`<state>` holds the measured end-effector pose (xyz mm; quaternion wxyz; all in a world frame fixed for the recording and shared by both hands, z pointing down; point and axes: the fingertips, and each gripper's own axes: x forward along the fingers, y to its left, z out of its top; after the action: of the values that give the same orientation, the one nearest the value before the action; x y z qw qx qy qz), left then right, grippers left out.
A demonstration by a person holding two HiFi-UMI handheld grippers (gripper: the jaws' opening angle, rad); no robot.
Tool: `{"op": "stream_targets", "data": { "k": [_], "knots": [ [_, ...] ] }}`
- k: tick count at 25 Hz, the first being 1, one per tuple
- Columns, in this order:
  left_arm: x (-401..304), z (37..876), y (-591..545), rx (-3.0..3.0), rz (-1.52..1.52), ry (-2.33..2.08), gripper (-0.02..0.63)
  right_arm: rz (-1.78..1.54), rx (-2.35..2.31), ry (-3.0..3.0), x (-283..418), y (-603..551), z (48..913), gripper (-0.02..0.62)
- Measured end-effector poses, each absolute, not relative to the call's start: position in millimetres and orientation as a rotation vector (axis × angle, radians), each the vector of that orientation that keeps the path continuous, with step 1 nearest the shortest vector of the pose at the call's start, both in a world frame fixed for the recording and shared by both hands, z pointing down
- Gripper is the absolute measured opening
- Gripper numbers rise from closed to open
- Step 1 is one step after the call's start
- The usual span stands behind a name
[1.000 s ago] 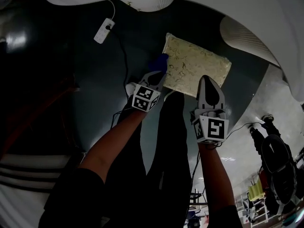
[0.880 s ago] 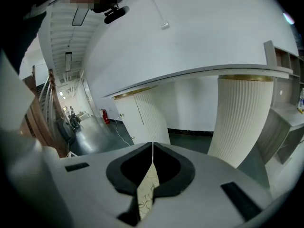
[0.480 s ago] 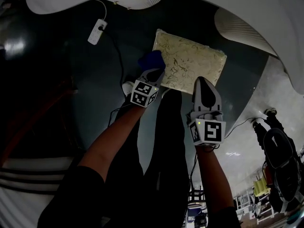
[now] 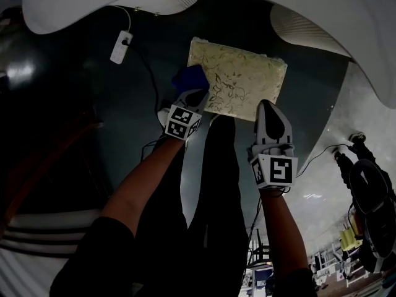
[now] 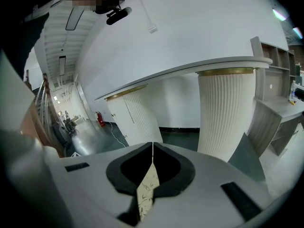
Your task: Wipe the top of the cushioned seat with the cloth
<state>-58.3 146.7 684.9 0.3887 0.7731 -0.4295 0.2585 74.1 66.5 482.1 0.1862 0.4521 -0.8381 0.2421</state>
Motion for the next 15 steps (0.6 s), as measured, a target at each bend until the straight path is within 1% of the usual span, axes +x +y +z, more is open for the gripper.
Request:
{"op": "stream_targets", "data": {
  "k": [6, 15],
  "knots": [
    [-41.2, 683.8, 146.1, 1.984, 0.665, -1.074, 0.035, 0.723, 1.327, -2.333, 94.7, 71.9, 488.1, 0.037],
    [-17.2, 681.9, 148.2, 2.014, 0.678, -1.000, 0.035, 0.744, 1.352, -2.335, 106.8, 76.7, 489.1, 0.037]
  ]
}}
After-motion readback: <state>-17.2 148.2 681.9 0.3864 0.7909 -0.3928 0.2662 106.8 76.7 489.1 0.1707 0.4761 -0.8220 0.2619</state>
